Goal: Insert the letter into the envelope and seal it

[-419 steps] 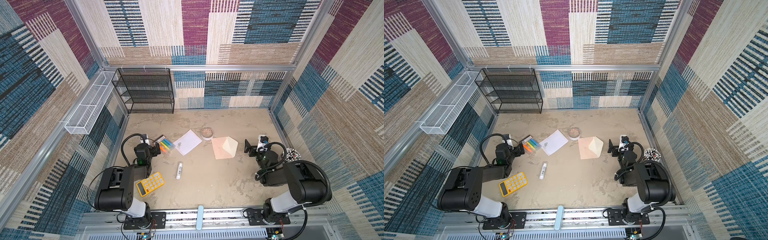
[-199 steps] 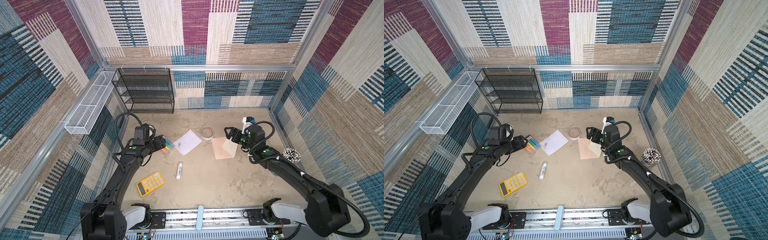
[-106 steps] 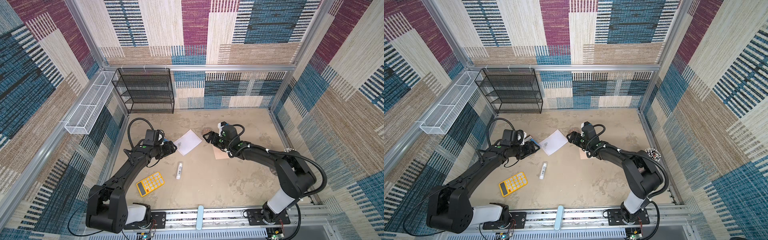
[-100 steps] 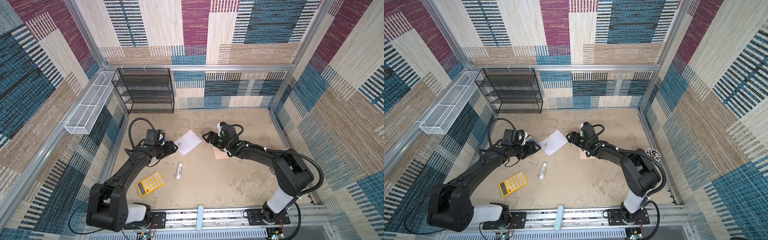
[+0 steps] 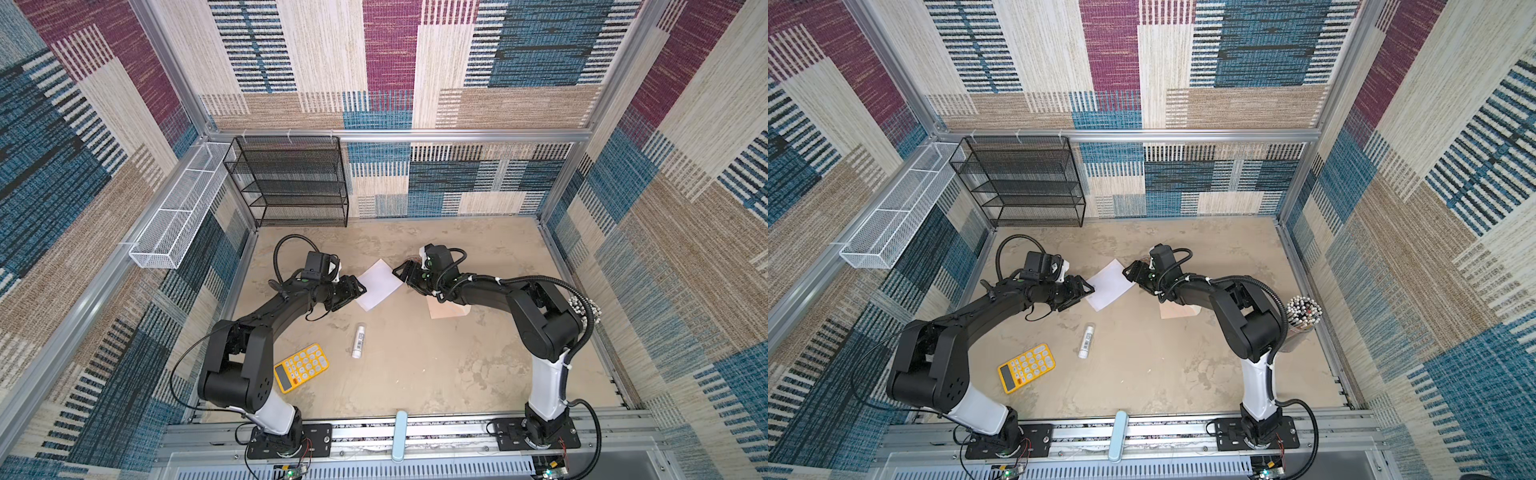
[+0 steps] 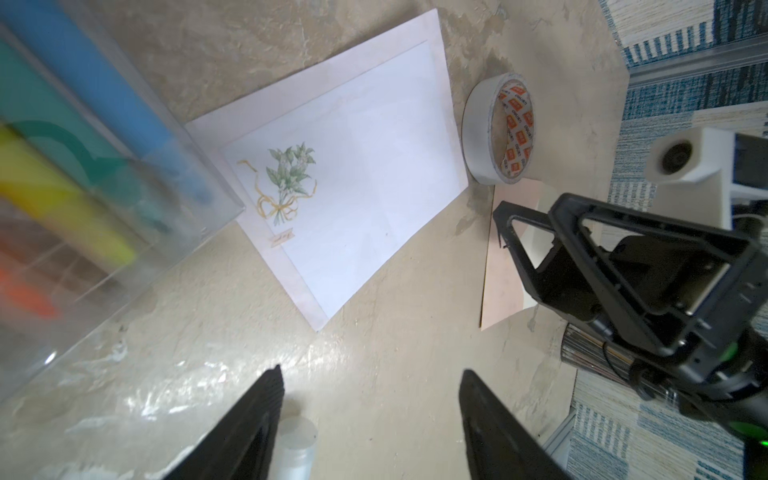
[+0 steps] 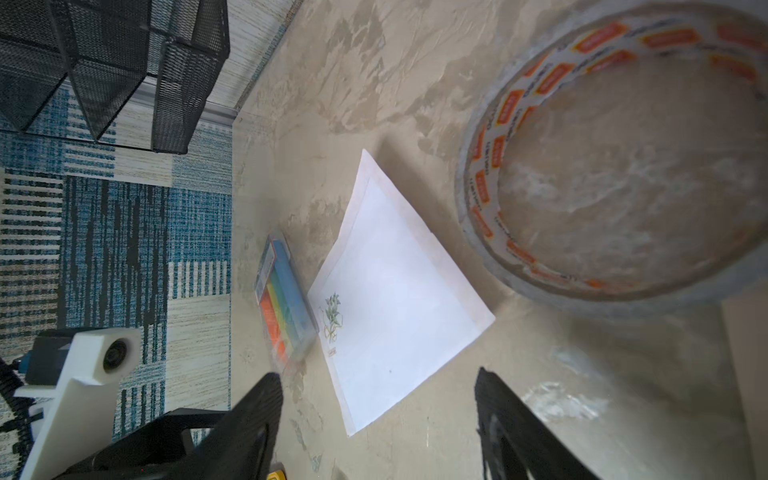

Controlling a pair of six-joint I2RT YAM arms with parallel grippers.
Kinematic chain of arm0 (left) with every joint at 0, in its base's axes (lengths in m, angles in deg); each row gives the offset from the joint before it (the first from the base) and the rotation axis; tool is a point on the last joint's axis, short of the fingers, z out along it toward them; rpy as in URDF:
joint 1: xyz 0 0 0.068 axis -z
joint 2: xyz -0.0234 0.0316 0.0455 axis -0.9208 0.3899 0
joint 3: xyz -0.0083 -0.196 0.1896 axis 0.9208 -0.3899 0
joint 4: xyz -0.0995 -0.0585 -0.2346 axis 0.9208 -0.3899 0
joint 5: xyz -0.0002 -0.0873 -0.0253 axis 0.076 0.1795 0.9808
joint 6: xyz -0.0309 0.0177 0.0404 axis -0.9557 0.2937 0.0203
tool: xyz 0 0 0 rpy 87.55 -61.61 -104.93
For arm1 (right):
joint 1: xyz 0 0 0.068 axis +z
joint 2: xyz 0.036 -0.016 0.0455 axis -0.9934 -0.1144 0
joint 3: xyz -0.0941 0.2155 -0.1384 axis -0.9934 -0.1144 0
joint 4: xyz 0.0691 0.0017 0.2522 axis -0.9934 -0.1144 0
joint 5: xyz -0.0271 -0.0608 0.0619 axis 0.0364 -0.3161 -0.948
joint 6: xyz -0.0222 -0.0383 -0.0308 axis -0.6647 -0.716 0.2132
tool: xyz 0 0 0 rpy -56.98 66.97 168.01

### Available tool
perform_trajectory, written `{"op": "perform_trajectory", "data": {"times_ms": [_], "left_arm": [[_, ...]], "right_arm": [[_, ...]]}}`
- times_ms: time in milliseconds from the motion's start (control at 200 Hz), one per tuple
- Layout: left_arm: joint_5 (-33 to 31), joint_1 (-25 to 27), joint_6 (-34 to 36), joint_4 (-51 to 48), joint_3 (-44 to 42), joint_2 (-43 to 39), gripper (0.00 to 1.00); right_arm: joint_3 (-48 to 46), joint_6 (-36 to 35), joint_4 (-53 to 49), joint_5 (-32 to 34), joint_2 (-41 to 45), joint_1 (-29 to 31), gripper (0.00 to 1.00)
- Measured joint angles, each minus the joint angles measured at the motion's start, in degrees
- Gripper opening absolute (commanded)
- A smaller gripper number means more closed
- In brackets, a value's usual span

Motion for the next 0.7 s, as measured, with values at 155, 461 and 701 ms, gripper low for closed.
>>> {"op": "perform_trajectory", "data": {"times_ms": [155, 461, 701], "left_arm": [[1.4, 0.4, -0.4, 1.4, 3.1, 4.9, 0.68], [1.8, 1.3, -0.5, 2.5, 7.1, 11.7, 0.68], [1.7, 1.3, -0.3, 2.5, 8.3, 15.0, 0.68]], "right_arm": [[1.2, 0.9, -0.7, 0.0, -1.7, 0.0, 0.77], [1.7, 2.2, -1.1, 0.0, -3.4, 0.0, 0.78], [2.9, 2.4, -1.6, 0.0, -4.7, -0.1, 0.79]]}}
